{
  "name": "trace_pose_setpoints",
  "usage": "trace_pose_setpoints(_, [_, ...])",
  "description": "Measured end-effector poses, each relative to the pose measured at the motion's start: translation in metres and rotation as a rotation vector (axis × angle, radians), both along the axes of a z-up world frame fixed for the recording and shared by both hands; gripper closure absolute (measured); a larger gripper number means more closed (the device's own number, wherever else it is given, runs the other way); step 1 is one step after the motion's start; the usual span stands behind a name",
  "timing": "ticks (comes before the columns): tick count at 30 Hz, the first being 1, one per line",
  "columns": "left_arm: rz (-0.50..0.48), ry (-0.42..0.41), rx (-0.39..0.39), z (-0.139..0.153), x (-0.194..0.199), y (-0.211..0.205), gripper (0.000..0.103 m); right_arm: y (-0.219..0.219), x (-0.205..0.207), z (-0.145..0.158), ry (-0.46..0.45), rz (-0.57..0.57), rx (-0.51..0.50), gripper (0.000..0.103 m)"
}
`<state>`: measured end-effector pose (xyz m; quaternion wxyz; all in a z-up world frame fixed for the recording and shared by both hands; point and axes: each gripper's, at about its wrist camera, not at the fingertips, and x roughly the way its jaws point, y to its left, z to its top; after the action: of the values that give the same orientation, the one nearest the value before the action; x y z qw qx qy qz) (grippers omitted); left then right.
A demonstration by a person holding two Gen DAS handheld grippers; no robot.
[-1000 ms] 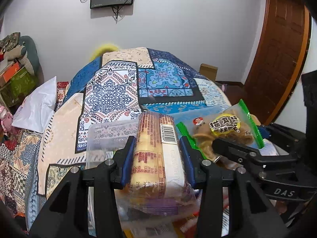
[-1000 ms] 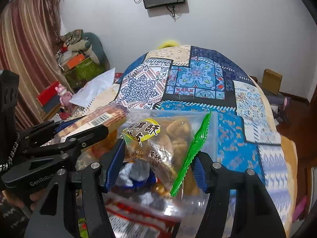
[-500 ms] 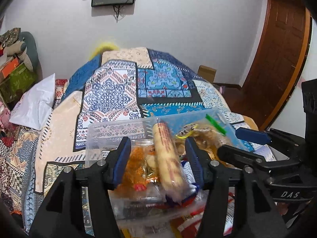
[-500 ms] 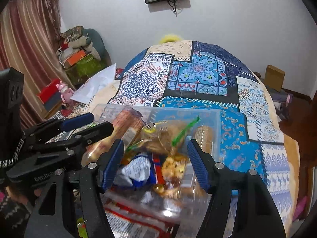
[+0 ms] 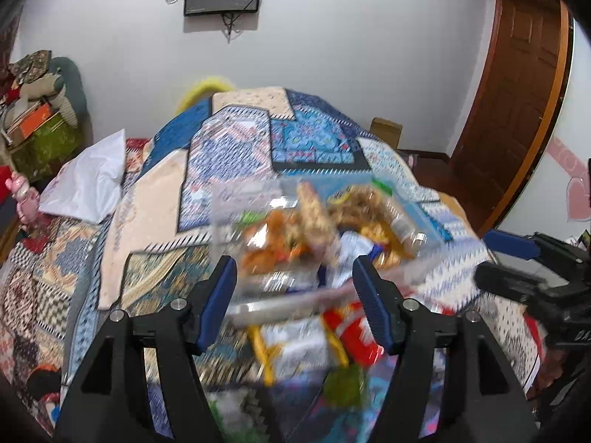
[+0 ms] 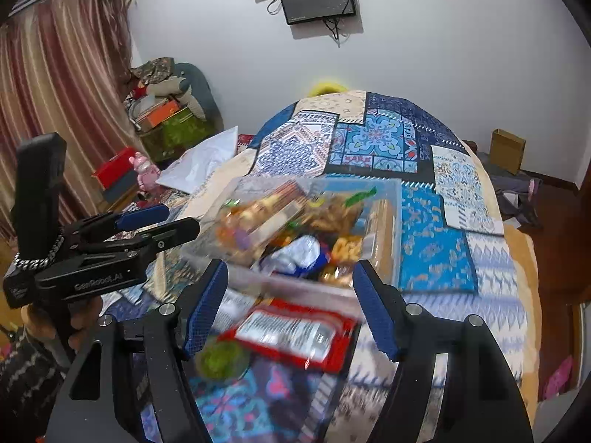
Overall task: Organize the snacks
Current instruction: 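Lower both packs into the clear box and open both grippers, then grasp the green chip bag with the left gripper while the right grasps the green jelly cup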
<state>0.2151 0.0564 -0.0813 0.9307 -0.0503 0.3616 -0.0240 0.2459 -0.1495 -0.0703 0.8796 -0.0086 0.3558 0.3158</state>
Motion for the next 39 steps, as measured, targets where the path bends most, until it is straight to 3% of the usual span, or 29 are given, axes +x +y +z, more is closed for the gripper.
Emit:
trace_pose_setpoints(13, [0.102, 0.144, 0.022, -0.047, -0.068, 0.049, 0.033, 0.004, -0.053, -0.024, 0.078, 0.042, 0.022, 0.035])
trace_pose_setpoints(24, [0.078, 0.228, 0.008, -0.092, -0.078, 0.042, 0.033, 0.039, -0.062, -0.056, 0.149, 0.109, -0.027, 0.035])
trace_pose_setpoints(31, [0.067, 0.239, -0.005, -0.107, -0.078, 0.042, 0.033, 0.055, -0.056, -0.079, 0.206, 0.121, -0.058, 0.035])
trace_pose_setpoints(36, [0.078, 0.251, -0.06, -0.115, -0.075, 0.049, 0.048, 0.064, -0.05, -0.09, 0.238, 0.122, -0.062, 0.035])
trace_pose_setpoints(39, [0.076, 0.248, -0.086, -0.119, -0.073, 0.052, 0.05, 0.072, -0.048, -0.096, 0.246, 0.128, -0.074, 0.035])
